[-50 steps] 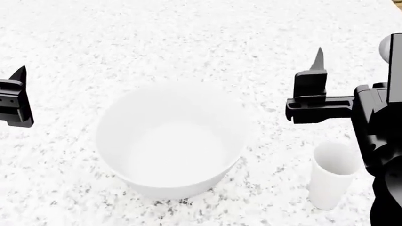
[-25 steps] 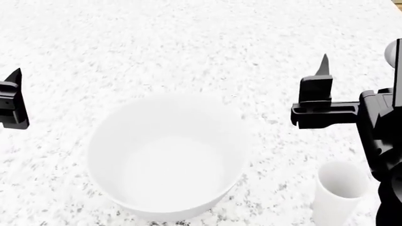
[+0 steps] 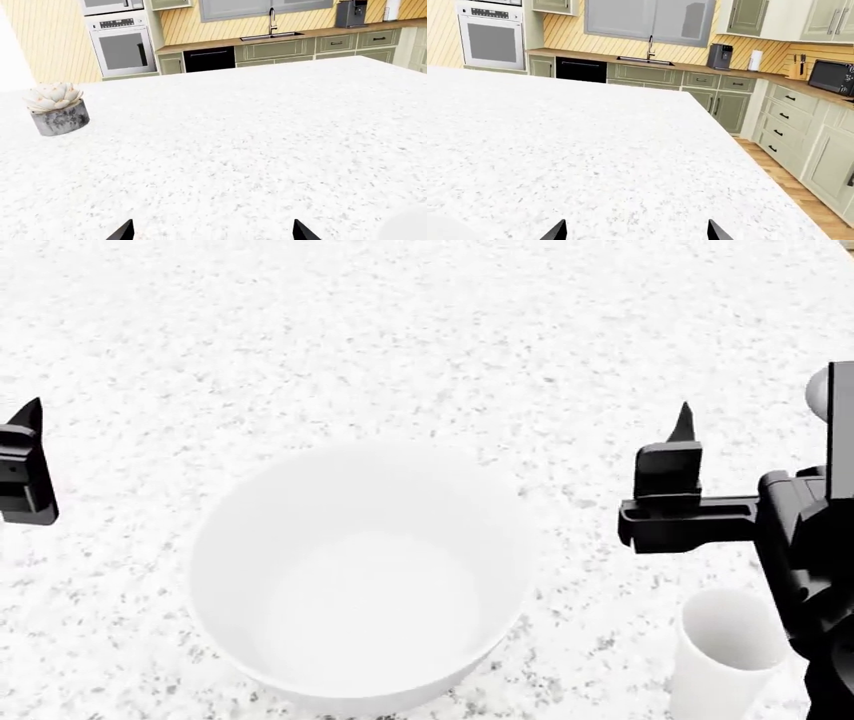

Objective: Place the cup inside the bowl on the dining table and move the bowl to any counter.

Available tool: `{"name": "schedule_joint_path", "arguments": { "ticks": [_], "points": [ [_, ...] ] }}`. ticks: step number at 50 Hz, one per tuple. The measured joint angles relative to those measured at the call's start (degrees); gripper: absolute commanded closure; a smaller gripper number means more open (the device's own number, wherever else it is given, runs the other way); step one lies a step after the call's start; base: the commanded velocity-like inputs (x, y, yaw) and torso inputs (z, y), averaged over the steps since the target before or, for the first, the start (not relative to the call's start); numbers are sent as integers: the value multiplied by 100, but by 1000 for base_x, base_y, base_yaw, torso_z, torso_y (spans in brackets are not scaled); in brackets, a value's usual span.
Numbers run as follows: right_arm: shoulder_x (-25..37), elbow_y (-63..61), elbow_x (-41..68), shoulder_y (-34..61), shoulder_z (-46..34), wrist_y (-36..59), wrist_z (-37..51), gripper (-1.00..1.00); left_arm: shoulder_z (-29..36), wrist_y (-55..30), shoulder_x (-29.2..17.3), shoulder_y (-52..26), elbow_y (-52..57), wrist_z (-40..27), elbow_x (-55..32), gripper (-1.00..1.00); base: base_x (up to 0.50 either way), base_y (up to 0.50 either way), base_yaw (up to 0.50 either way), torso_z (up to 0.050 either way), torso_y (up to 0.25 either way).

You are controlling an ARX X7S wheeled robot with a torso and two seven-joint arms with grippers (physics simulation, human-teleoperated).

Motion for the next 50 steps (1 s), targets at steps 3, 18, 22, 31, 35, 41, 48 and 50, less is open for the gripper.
{"name": "schedule_joint_path", "arguments": {
  "ticks": [3, 18, 22, 31, 35, 41, 48, 50],
  "points": [
    [11, -99, 218, -13, 196, 299, 62, -100, 22, 16, 0, 13, -15, -4, 3, -100, 0, 0, 0, 0, 0],
    [1116, -267, 3916, -628, 1243, 919, 2290, -100, 61, 63, -18, 78, -35, -27, -26, -100, 0, 0, 0, 0, 0],
    [1320, -272, 4450, -817, 1368, 933, 2578, -100, 65, 66, -27, 90, -38, -31, -42, -100, 0, 0, 0, 0, 0],
    [1580, -249, 5022, -1107, 1406, 936, 2766, -100, 60, 62, -50, 107, -37, -47, -82, -100, 0, 0, 0, 0, 0],
    [1663, -246, 5153, -1170, 1343, 932, 2764, -100, 65, 64, -58, 110, -39, -53, -98, -100, 0, 0, 0, 0, 0],
    [1755, -274, 5126, -1293, 1241, 936, 2640, -100, 61, 56, -78, 117, -34, -59, -131, -100, 0, 0, 0, 0, 0],
    [1845, -292, 5038, -1430, 1143, 899, 2525, -100, 66, 50, -91, 121, -27, -81, -160, -100, 0, 0, 0, 0, 0],
    [1855, -299, 4956, -1472, 1105, 880, 2456, -100, 64, 48, -93, 123, -23, -89, -169, -100, 0, 0, 0, 0, 0]
  ]
}}
